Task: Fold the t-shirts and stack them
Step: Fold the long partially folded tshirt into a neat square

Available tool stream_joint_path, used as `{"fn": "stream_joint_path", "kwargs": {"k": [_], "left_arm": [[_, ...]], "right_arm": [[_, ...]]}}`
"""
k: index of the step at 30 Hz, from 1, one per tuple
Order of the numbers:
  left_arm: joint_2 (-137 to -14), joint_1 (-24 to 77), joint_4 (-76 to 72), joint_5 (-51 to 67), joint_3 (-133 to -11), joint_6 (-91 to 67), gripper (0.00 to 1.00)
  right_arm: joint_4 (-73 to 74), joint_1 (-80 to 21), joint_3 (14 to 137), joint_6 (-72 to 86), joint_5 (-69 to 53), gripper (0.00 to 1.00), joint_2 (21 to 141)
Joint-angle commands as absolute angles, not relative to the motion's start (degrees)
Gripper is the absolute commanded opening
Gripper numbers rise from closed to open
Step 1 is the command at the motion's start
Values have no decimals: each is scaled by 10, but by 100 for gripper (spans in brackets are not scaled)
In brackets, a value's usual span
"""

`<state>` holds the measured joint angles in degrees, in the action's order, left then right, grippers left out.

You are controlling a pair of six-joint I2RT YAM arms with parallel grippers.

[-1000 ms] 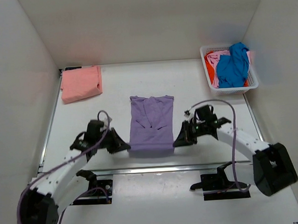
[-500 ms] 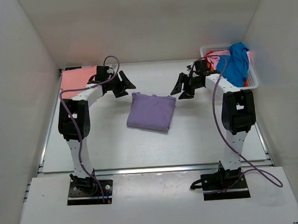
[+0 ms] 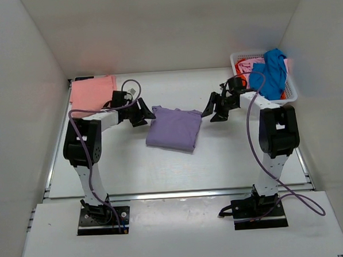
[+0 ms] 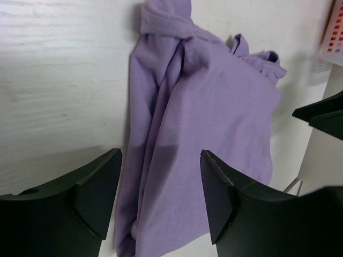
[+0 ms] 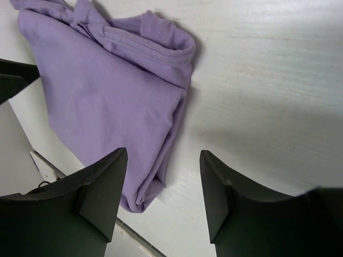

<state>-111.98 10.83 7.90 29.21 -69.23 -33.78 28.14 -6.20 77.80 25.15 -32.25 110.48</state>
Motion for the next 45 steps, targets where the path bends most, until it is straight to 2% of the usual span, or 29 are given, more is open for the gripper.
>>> {"fn": "stream_joint_path", "kwargs": {"k": [1,4,14,15,16,21,34,45], "left_arm": [[-1095,120,59,281,-686,-325,71],[-1100,127,71,269,-685,-319,71],[-1094,117,52,273,-642,-330,70],[-1091,118,51,276,-643,-331,69],[-1094,119,52,275,-642,-331,69],[-1095,115,50,276,-640,-335,69],[-1096,115,45,284,-632,-336,68],[-1105,124,53,274,-635,-329,69]], "right_arm": [[222,-62,781,240,-336,54,1095],[214,-62,794,241,-345,49,1123],[227,-82,865,240,-359,48,1218],[227,-81,869,243,-362,45,1220],[227,-81,871,239,-366,34,1225],[224,-85,867,245,-387,0,1210],[245,-81,919,240,-383,1,1169],[228,-78,972,219,-397,0,1208]]}}
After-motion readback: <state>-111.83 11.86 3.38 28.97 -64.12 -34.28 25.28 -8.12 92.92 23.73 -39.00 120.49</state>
